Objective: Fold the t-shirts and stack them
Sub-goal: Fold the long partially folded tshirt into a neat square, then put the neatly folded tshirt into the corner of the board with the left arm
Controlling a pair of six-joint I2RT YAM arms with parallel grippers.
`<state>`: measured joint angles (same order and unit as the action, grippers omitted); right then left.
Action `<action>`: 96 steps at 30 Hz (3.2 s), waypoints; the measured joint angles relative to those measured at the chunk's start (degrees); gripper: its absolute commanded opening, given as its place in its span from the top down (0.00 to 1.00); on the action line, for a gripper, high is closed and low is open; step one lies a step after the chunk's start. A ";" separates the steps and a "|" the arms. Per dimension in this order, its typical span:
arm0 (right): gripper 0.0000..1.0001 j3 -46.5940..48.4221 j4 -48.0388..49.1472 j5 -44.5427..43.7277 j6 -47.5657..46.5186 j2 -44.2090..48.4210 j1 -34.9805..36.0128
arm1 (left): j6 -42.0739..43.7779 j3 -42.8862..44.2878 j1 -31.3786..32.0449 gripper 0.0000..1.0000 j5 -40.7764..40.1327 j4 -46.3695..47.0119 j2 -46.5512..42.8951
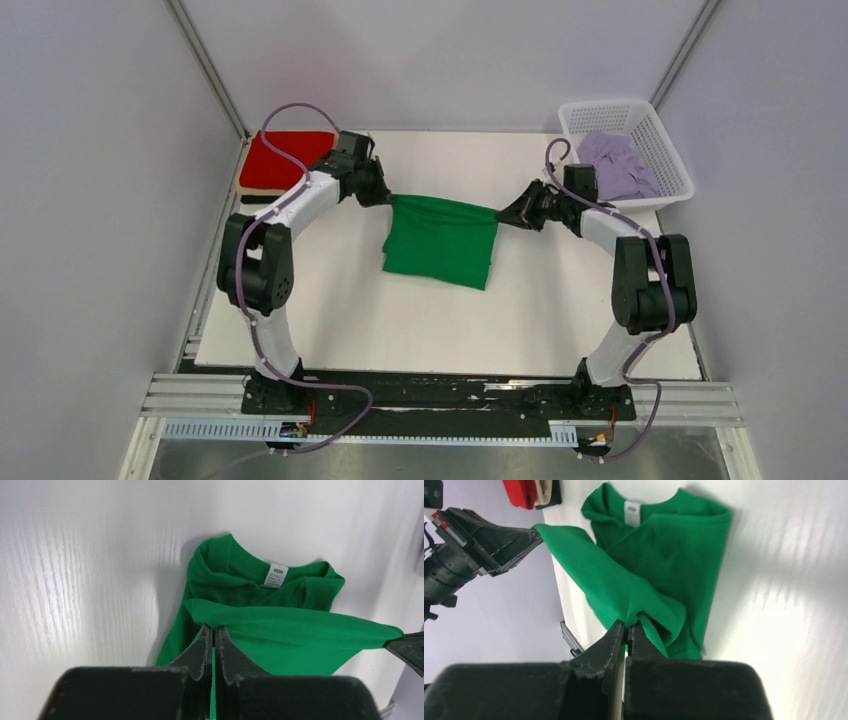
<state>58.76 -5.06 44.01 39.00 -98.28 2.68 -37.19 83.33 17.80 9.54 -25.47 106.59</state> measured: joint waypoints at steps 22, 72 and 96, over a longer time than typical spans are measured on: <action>0.00 9.07 0.74 -7.72 -3.39 -6.25 0.44 | 2.60 13.29 -1.75 0.00 1.40 -0.83 11.06; 0.00 -21.70 -10.23 -49.90 8.55 42.23 18.14 | -7.96 -27.76 20.06 0.00 -15.19 -3.28 -27.43; 0.00 -32.70 -26.01 -68.74 11.26 63.32 17.75 | -19.15 -32.89 26.82 0.34 -17.38 -1.84 -16.15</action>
<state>26.06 -31.07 -24.73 50.26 -34.96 20.43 -56.34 50.43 44.62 -7.84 -27.31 90.43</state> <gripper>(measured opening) 0.998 0.724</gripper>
